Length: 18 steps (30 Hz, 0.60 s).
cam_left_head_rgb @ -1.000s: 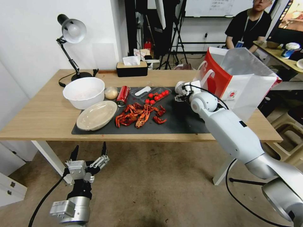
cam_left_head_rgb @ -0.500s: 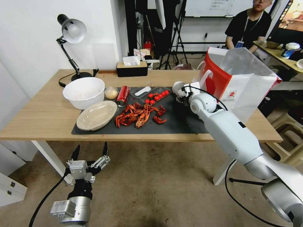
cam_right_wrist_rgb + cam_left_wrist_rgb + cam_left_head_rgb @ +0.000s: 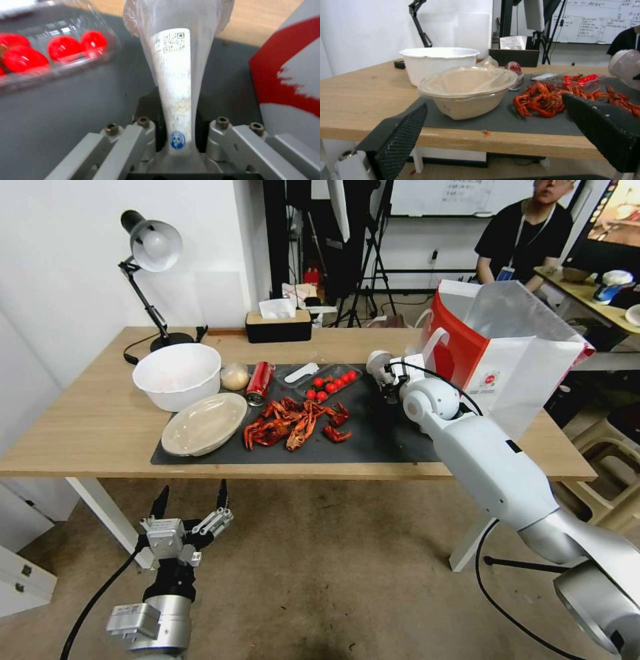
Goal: Pick up the trash from the table and place it into the takeout bag.
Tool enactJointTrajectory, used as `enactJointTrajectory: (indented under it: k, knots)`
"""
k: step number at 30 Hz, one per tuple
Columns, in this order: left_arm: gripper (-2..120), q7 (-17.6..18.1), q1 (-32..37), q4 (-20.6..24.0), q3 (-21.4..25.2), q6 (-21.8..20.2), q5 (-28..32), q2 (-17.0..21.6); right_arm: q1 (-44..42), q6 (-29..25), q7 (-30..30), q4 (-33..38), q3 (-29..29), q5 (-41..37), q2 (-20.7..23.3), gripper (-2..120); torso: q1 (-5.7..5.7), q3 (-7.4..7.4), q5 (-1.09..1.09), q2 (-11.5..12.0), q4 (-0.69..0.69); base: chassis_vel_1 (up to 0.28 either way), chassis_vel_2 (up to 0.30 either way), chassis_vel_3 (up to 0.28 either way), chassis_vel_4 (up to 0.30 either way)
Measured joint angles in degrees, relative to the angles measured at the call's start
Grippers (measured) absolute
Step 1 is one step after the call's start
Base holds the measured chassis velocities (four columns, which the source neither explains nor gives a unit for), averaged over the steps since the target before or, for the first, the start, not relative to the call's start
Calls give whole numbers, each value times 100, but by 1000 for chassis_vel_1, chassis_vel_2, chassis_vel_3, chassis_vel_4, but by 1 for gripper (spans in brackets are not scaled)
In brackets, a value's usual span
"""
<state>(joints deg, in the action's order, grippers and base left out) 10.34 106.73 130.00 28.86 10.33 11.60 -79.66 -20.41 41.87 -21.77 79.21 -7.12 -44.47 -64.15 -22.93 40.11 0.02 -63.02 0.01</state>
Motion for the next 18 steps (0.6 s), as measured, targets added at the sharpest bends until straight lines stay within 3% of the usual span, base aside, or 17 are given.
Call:
enactJointTrajectory:
  k: [6, 18]
  knots:
    - [100, 1, 4, 85, 47, -2, 6, 15, -158, 0, -17, 807, 116, -56, 220, 4, 0, 0, -2, 0, -1, 0, 0, 0, 0]
    - [100, 13, 38, 108, 74, 34, -1, -16, -657, 0, 190, 2086, 291, -245, 737, 4, 0, -1, -2, 0, -1, 0, 0, 0, 0]
